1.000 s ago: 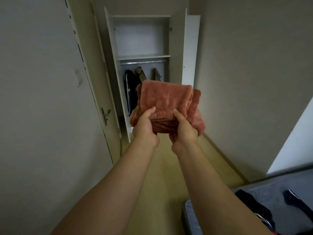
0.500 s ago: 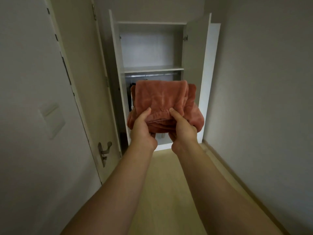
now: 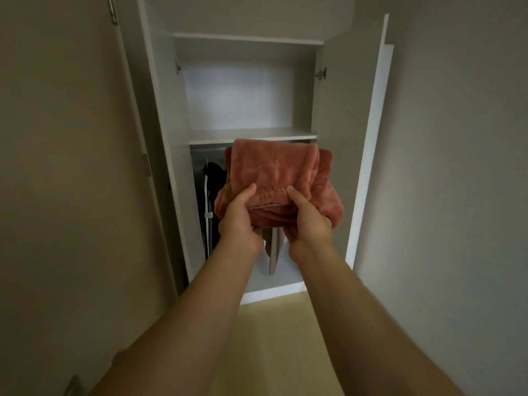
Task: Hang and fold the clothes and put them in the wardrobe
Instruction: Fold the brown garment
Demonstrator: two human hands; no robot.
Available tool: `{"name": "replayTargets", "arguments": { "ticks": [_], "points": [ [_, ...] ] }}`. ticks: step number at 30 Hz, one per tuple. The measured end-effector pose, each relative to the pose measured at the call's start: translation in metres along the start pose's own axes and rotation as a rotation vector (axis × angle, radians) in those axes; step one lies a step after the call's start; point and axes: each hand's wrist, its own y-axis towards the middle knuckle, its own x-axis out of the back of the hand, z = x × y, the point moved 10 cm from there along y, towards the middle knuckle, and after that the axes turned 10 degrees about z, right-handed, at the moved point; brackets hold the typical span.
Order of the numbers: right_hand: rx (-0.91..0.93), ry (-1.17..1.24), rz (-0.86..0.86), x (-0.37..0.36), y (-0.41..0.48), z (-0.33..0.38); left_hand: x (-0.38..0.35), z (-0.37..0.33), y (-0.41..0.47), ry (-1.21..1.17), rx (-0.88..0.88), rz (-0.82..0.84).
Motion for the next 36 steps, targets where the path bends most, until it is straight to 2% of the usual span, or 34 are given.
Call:
{"name": "replayTargets", "arguments": {
  "ticks": [10,13,16,24,32,36],
  "points": [
    [-0.081,0.010,0.172,-0.106,0.286,-0.001,-0.026,-0.047,0.279,0.017,-0.142,-0.059],
    [-0.093,-0.013,0.191,-0.136,0.361,-0.015,-0.015,-0.059,0.360,-0.003,-0.171,-0.092],
    [-0.078,-0.028,0.205,-0.164,0.443,-0.031,-0.007,-0.070,0.447,0.007,-0.205,-0.047],
    [-0.085,-0.092,0.230,-0.259,0.648,-0.048,-0.006,-0.120,0.667,0.000,-0.190,-0.069],
    [-0.050,-0.145,0.373,-0.362,0.831,-0.054,-0.018,-0.192,0.849,0.089,-0.344,-0.040],
    [-0.090,-0.176,0.440,-0.406,0.902,-0.065,-0.016,-0.222,0.915,0.104,-0.390,-0.085]
  ]
}}
